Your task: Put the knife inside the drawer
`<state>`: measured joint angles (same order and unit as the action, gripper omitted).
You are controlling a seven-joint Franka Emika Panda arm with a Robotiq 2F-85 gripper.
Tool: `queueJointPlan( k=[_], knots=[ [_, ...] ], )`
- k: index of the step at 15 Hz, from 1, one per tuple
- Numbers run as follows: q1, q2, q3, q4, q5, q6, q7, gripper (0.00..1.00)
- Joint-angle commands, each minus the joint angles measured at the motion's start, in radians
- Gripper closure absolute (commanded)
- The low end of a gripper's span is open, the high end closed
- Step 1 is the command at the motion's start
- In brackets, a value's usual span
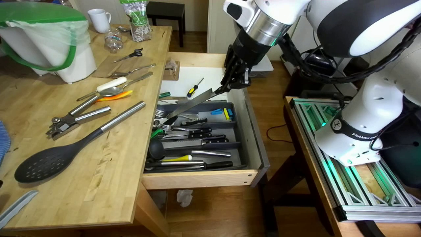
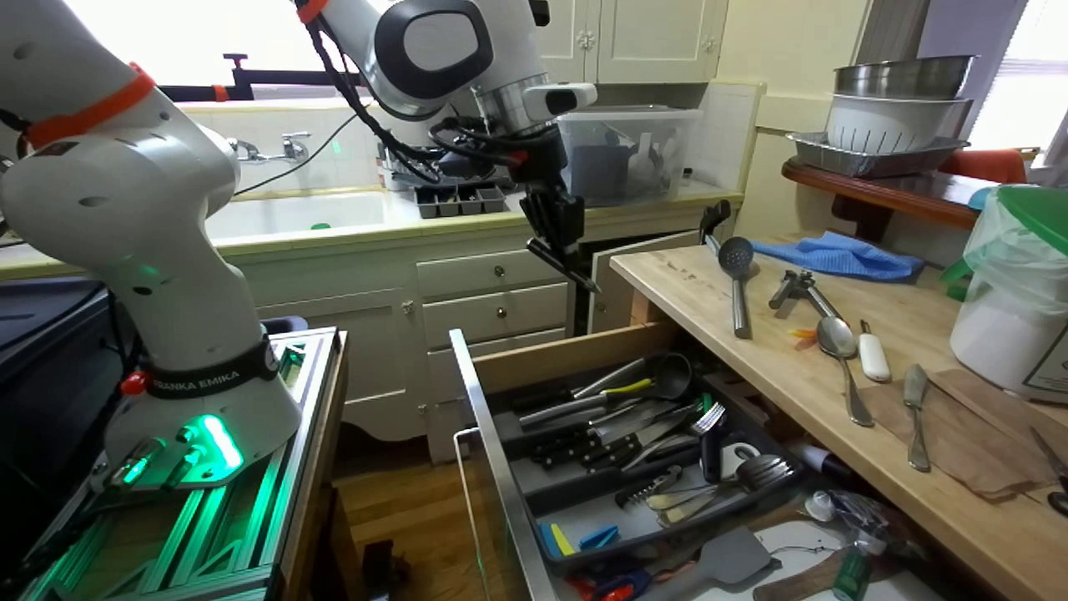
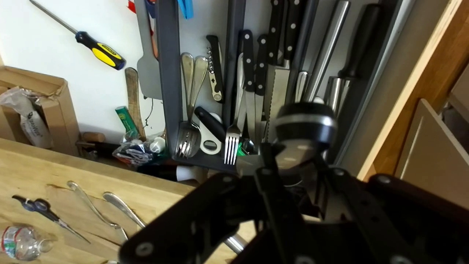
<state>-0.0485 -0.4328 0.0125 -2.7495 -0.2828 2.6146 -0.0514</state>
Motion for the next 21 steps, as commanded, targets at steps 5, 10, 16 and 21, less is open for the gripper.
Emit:
queueJointPlan(
  k=[5, 10, 16, 21],
  knots=[
    [-0.021, 0.133, -0.033, -0.001, -0.004, 0.157, -0.064, 0.94],
    [-0.071, 0.206, -0.024, -0.002, -0.067, 0.247, -0.049, 0.94],
    [-0.118, 0.276, -0.033, -0.002, -0.191, 0.356, -0.022, 0.94],
    [-0.182, 0.312, -0.024, -0.001, -0.368, 0.442, 0.051, 0.94]
  ],
)
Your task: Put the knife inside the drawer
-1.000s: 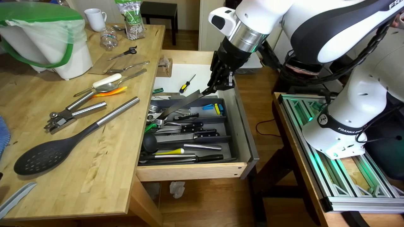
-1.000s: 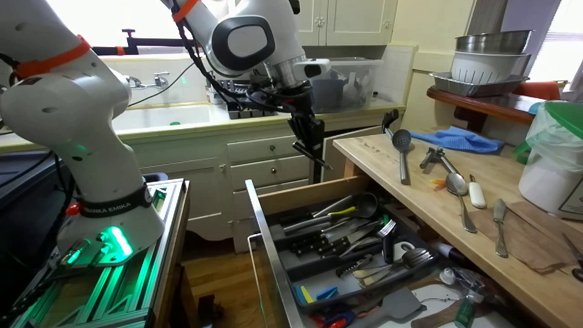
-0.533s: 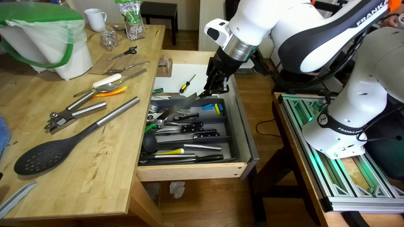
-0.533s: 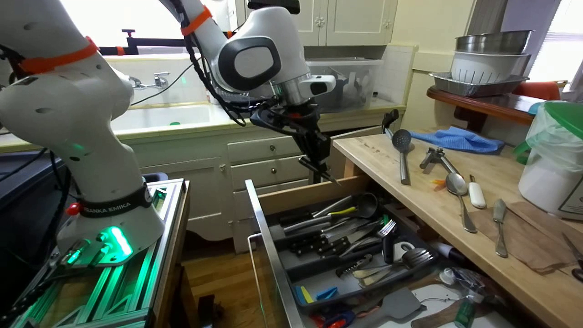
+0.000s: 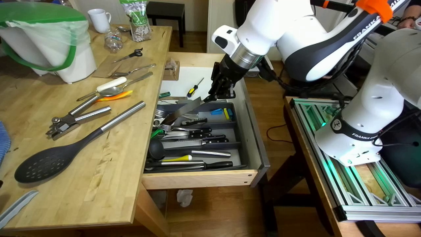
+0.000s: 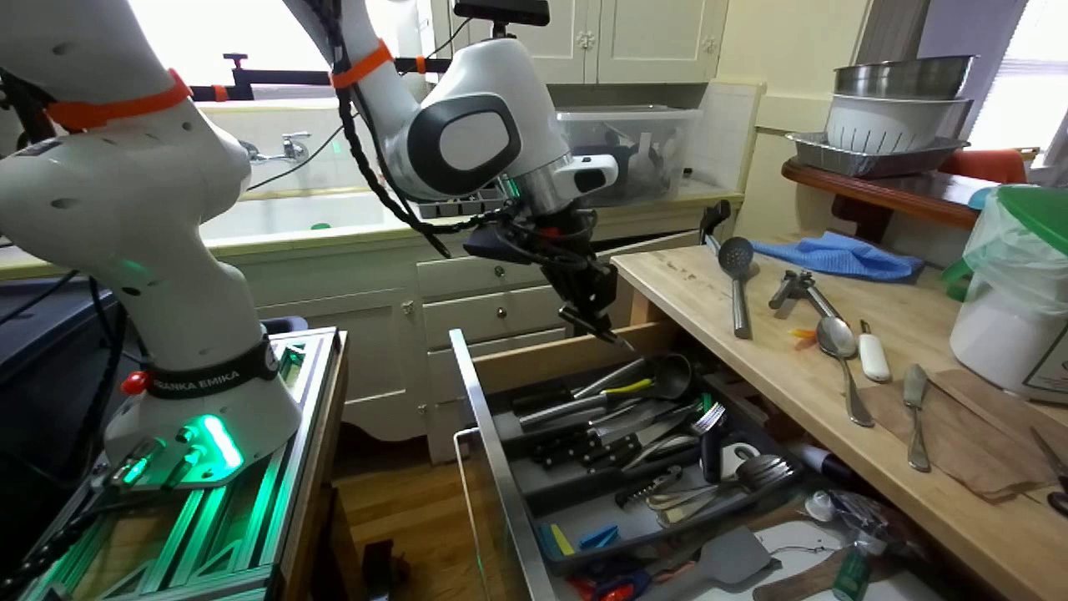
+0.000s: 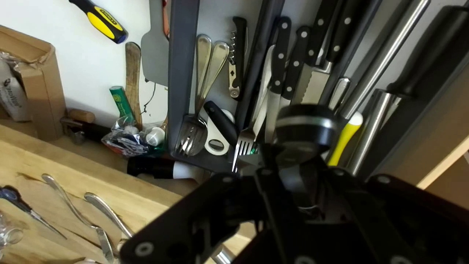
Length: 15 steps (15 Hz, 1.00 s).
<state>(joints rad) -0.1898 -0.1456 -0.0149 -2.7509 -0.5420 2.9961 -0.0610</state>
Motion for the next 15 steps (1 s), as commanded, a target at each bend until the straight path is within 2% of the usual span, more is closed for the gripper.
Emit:
queueJointPlan(
  k=[1, 10, 11, 12, 15],
  knots=[
    [-0.053, 0.029, 0.004, 0.000, -0.147, 0.071, 0.079, 0.94],
    [-0.136, 0.026, 0.013, 0.001, -0.492, 0.134, 0.279, 0.94],
    [-0.128, 0.042, 0.008, 0.001, -0.497, 0.145, 0.289, 0.94],
    [-0.114, 0.032, 0.002, 0.001, -0.444, 0.110, 0.240, 0.77],
    [-0.115, 0.035, 0.004, 0.000, -0.460, 0.114, 0.255, 0.77]
  ],
)
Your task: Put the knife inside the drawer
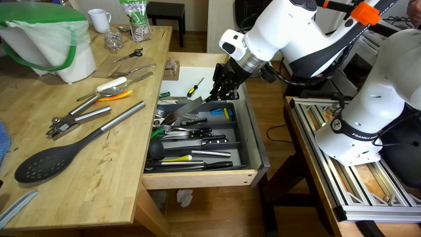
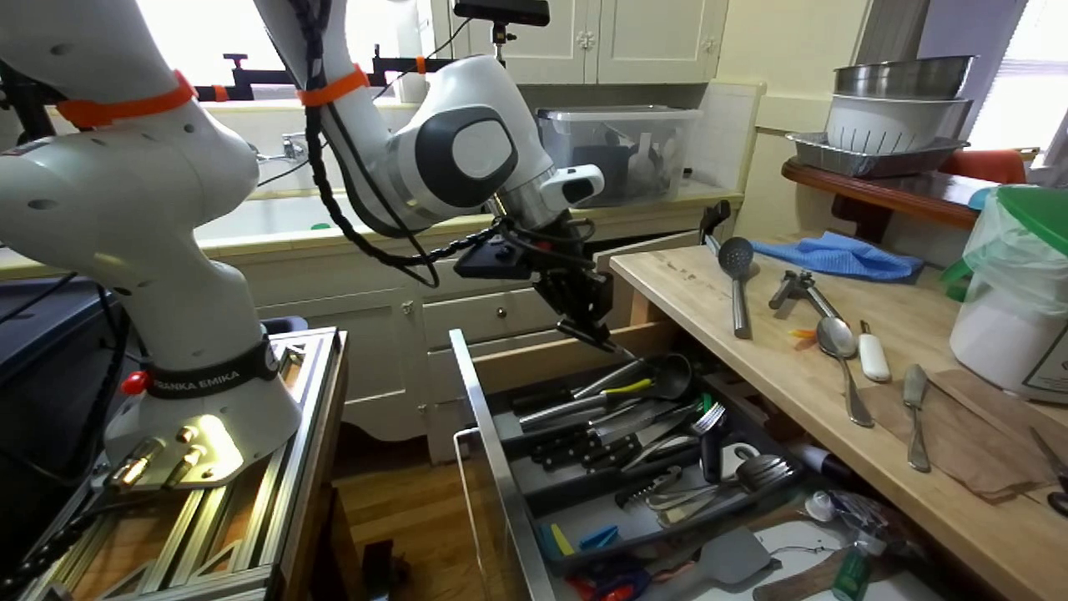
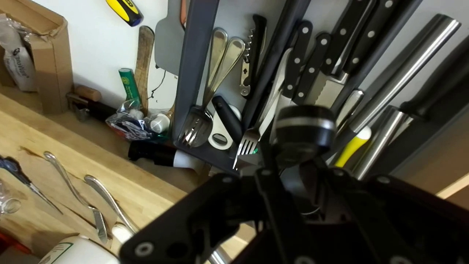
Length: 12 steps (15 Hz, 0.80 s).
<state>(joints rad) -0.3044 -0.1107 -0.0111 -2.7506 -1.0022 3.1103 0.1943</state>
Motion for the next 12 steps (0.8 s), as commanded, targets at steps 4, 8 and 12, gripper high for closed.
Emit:
queueJointPlan(
  k=[4, 8, 12],
  knots=[
    [0.000, 0.000, 0.001, 0.000, -0.001, 0.000, 0.000, 0.77],
    [0.000, 0.000, 0.001, 0.000, -0.001, 0.000, 0.001, 0.77],
    [-0.006, -0.002, 0.003, 0.008, -0.014, 0.001, 0.013, 0.94]
  ],
)
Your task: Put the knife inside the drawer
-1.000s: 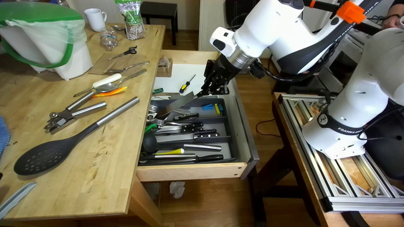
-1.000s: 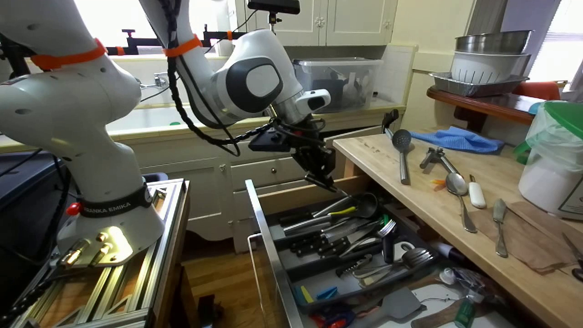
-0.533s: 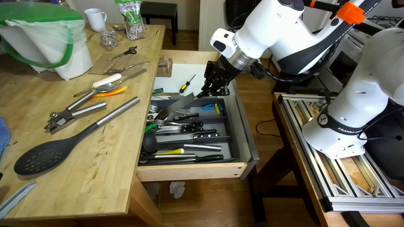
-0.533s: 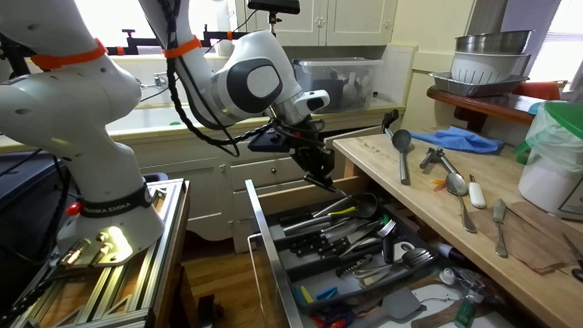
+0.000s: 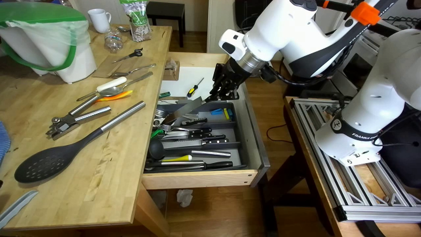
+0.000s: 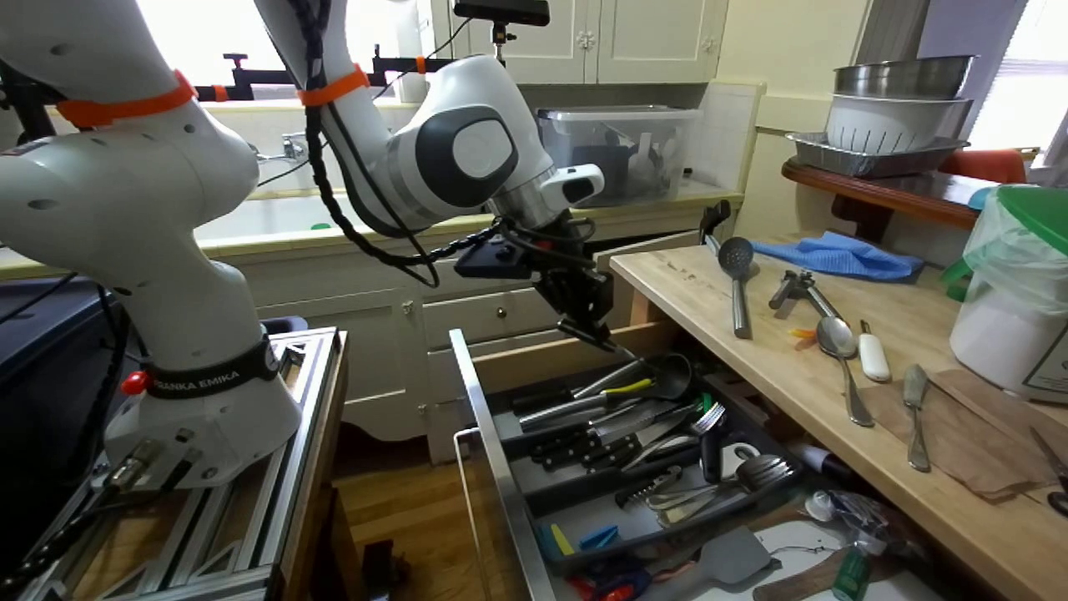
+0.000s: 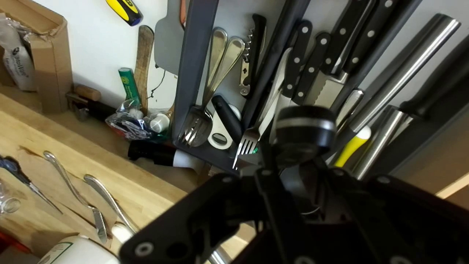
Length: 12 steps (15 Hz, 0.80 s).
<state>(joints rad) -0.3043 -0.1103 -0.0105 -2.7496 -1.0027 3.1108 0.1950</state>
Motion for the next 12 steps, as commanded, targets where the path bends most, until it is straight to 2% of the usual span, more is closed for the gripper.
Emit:
queueJointPlan(
  k=[1, 6, 12],
  knots=[
    [-0.007, -0.002, 0.003, 0.009, -0.017, 0.002, 0.014, 0.94],
    [-0.011, 0.002, 0.005, 0.014, -0.027, 0.008, 0.019, 0.94],
    [-0.025, 0.001, 0.008, 0.031, -0.091, 0.022, 0.038, 0.94]
  ],
)
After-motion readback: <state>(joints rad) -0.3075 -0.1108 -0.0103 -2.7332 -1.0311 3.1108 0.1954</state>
